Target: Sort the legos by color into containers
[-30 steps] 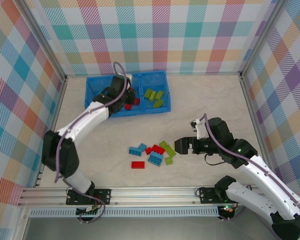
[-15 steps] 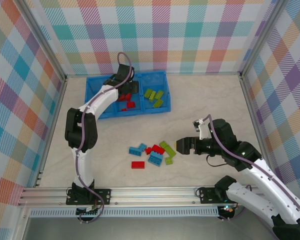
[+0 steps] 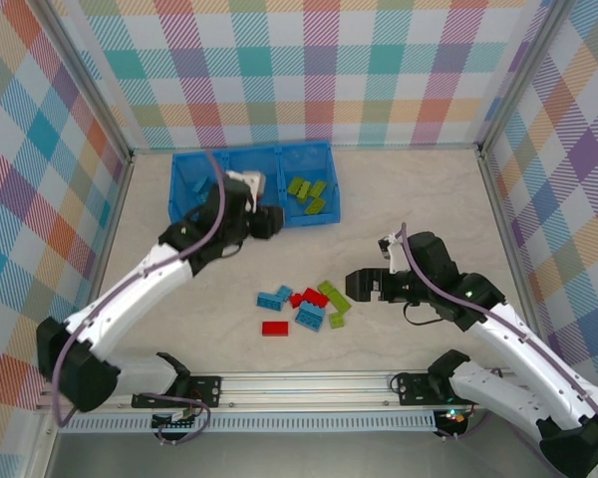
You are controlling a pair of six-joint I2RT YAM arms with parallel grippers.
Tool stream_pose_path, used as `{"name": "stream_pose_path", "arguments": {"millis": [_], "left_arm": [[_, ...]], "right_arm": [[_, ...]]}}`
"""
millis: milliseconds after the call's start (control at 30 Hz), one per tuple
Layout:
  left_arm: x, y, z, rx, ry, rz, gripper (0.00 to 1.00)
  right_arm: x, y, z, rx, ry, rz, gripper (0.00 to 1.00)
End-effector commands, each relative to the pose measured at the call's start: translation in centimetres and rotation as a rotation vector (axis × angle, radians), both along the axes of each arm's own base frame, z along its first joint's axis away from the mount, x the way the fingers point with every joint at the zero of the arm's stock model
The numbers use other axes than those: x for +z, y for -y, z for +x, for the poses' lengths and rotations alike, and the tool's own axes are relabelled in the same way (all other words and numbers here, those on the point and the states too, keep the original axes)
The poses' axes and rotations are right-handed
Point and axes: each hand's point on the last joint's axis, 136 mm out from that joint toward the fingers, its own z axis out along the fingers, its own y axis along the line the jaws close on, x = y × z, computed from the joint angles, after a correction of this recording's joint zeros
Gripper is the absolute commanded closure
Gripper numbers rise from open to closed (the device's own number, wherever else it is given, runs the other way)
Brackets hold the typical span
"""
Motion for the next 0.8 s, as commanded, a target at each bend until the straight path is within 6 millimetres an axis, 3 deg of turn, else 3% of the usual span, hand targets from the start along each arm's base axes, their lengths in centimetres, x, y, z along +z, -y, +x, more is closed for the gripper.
{"name": "stream_pose_path", "arguments": {"millis": [0,133,267,367,767], "left_arm": [[-5.4,-1.9,-5.1,0.007,-0.129,0.138,0.46],[-9.3,-2.0,-10.6,-0.080,-0.212,0.180,0.40],[-12.8,-1.9,-13.0,-0.153,-0.247,0.225,0.17],[-14.5,-2.2,-13.0,-0.155,-0.262,0.271,0.01],[-18.7,-1.2,-9.8,-0.081,-0.248,0.378,0.00]], "right_arm": [[0.1,-0.7,0.7,0.019,0.039,0.018,0.02],[-0.3,-1.1,1.1,0.029,0.042,0.018,0.01],[-0.5,-1.9,1.6,0.049,0.046,0.025,0.01],[-0.4,-2.4,1.8,0.066,0.034,0.033,0.01],[0.2,-1.8,1.6,0.041,0.044,0.032,0.01]]}}
